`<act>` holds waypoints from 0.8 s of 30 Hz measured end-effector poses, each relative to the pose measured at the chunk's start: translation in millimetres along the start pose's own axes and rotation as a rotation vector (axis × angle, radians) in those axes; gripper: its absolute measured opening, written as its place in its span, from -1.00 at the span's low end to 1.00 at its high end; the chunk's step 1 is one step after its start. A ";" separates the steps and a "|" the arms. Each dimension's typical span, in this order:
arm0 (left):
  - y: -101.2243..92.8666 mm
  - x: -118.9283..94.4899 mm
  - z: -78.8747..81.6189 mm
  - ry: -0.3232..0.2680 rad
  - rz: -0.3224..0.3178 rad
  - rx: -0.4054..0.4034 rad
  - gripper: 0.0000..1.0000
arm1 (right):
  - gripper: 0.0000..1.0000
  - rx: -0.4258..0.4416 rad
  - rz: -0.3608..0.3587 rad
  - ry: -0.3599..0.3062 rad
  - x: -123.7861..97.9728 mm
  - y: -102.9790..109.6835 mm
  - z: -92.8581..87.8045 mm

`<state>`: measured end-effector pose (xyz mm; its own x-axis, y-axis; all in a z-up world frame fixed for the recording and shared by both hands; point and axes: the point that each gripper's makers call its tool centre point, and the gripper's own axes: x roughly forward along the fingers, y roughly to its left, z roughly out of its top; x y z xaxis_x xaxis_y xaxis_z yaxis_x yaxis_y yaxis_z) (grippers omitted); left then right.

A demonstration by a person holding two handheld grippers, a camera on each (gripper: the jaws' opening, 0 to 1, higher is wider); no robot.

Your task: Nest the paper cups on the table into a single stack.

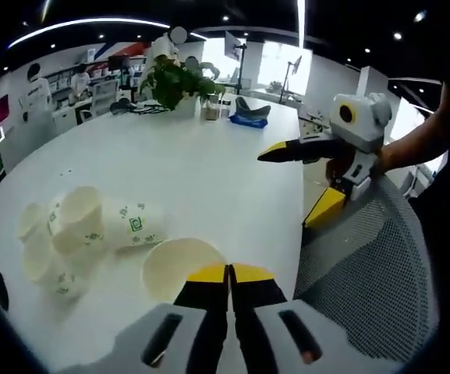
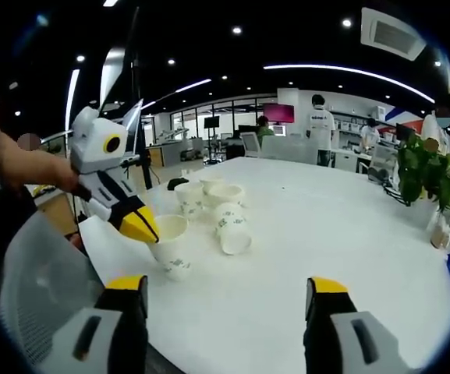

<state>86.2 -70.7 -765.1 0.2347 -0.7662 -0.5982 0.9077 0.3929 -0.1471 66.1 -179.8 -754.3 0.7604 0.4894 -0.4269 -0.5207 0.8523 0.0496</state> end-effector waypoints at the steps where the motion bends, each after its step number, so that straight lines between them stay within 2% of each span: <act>1: 0.2 0.1 -0.1 -0.001 0.000 -0.002 -1.00 | 0.67 -0.001 0.001 0.000 0.1 -0.1 -0.4; 9: 1.5 -1.0 -0.6 0.001 0.005 0.007 -1.00 | 0.68 -0.003 0.003 0.000 0.0 0.4 -0.3; 16: 1.6 -8.1 9.5 -0.041 0.014 0.010 -0.93 | 0.68 -0.008 0.006 0.004 -0.4 2.9 0.6; 24: 16.9 -19.5 16.8 -0.092 0.053 -0.003 -0.80 | 0.70 -0.010 0.016 0.006 0.0 3.7 -0.7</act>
<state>102.8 -57.6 -742.7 0.3132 -0.7876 -0.5307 0.8924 0.4352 -0.1193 63.9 -176.8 -754.8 0.7496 0.5016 -0.4319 -0.5366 0.8425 0.0471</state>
